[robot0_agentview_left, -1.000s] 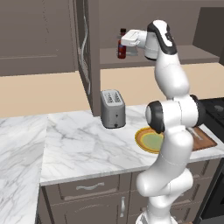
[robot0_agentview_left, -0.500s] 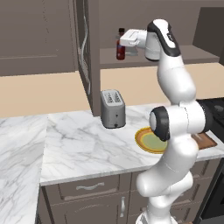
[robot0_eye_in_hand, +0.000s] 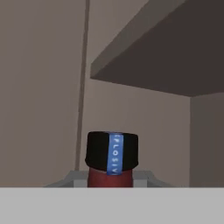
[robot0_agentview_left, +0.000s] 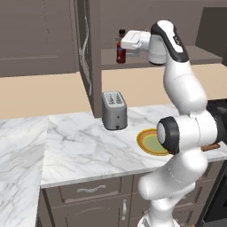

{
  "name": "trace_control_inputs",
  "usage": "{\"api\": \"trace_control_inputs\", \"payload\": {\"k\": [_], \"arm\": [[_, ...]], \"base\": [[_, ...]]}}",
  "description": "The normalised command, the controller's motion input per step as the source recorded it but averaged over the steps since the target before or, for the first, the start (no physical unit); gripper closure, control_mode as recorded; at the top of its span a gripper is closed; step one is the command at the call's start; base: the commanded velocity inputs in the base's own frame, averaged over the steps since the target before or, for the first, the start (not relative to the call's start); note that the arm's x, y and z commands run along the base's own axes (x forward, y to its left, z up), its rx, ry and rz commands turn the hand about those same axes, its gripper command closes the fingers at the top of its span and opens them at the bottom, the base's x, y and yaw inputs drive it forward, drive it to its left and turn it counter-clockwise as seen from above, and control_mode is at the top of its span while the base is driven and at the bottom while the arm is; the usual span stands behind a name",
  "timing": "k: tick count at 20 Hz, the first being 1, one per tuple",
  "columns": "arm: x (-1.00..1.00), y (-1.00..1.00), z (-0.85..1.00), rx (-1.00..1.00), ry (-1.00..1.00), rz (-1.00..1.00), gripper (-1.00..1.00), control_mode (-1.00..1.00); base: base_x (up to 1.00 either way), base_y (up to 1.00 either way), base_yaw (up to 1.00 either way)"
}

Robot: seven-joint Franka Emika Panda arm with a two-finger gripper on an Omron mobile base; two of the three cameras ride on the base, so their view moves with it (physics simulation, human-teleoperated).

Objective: Pick the fish from the plate and place it on the cutting board. Then pick the condiment bottle from the cabinet and place it next to the cutting board.

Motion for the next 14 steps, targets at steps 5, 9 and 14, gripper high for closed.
{"api": "trace_control_inputs", "payload": {"k": [5,9,14], "arm": [[-0.58,0.04,0.02,0.0,0.01,0.03,1.0,-1.0],[-0.64,-0.05,0.0,-0.01,0.0,0.05,1.0,-1.0],[-0.69,-0.04,0.0,-0.01,0.0,0.05,1.0,-1.0]], "base": [[0.0,0.0,0.0],[0.0,0.0,0.0],[0.0,0.0,0.0]]}}
